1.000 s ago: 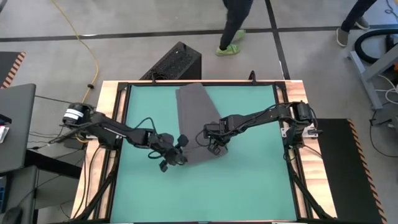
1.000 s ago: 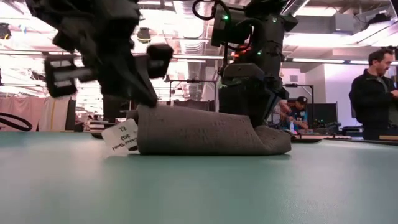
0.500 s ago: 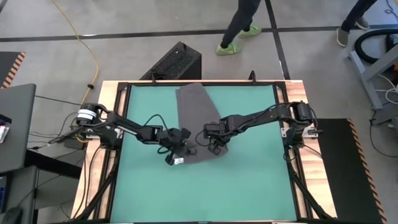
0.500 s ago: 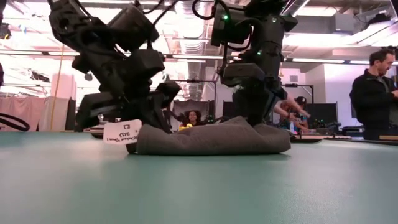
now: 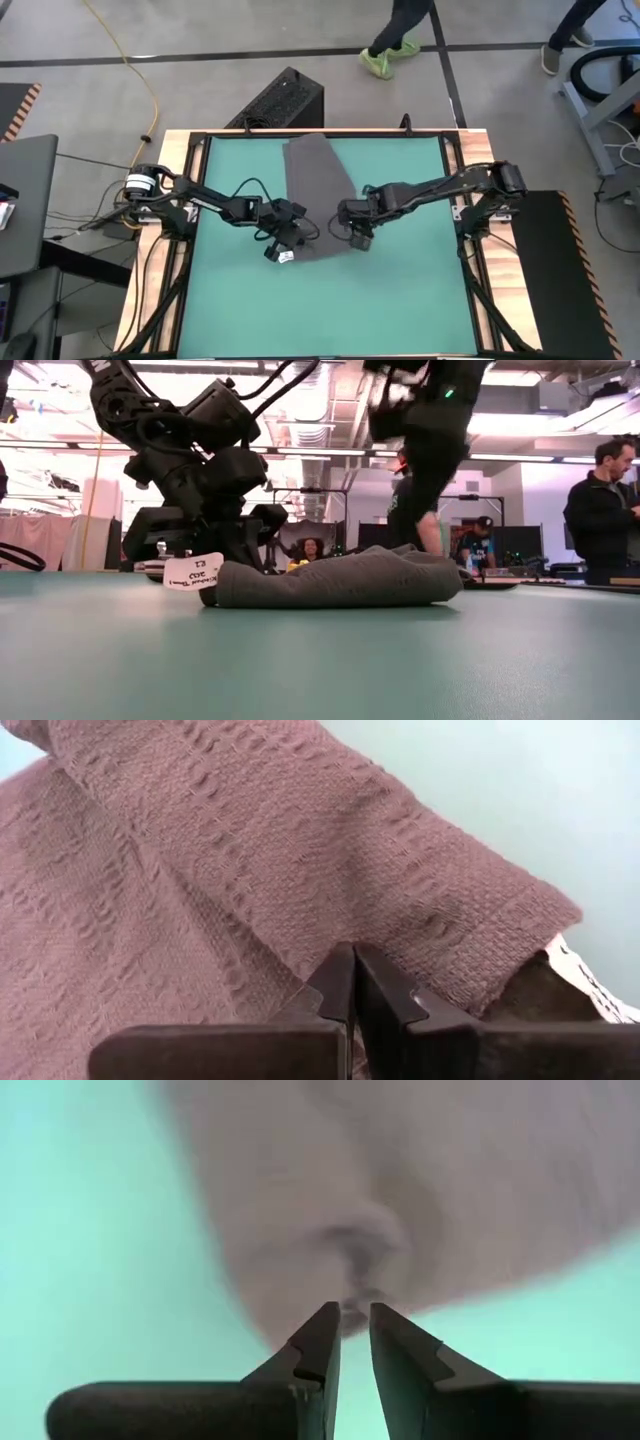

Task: Roll towel into tight, uniform cylinder
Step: Roll the gray towel

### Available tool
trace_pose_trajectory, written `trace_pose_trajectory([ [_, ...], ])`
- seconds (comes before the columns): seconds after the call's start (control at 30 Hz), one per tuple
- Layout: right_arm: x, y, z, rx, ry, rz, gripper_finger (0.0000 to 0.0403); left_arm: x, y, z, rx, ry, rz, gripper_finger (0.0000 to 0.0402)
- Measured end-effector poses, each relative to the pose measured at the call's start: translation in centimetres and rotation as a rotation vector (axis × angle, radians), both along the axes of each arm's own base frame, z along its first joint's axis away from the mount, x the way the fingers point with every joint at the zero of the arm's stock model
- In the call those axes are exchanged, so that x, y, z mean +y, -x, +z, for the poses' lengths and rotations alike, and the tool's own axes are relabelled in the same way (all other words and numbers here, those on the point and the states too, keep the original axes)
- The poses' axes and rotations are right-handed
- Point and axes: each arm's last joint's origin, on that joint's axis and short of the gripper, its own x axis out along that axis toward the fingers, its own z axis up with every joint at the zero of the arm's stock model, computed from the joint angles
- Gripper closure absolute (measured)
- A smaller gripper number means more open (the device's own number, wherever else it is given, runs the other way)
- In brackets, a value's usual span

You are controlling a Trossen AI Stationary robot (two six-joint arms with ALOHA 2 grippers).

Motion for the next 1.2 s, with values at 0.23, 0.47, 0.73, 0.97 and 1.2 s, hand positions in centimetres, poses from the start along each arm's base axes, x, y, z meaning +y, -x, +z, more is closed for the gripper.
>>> trace_pose_trajectory([
  [0.23, 4.1, 0.3, -0.2, 0.048, 0.209, 0.621, 0.0317, 1.3, 0.2, -0.1, 0.01, 0.056, -0.007, 0.0401],
  [0.47, 6.4, -1.1, -3.2, 0.11, 0.321, 0.846, 0.0313, 2.5, 0.5, -0.2, 0.035, 0.086, 0.014, 0.0401],
  [0.73, 6.9, -2.0, -6.2, 0.154, 0.259, 0.704, 0.0249, 3.3, 1.2, -0.7, 0.101, 0.127, -0.01, 0.0401],
  [0.97, 6.2, -1.1, -4.0, 0.13, 0.328, 0.596, 0.0231, 3.4, 1.2, -0.7, 0.098, 0.12, -0.021, 0.0401],
  [1.2, 5.0, -1.3, -2.1, 0.041, 0.359, 0.595, 0.0231, 4.2, 1.5, -0.7, 0.101, 0.175, -0.023, 0.0401],
])
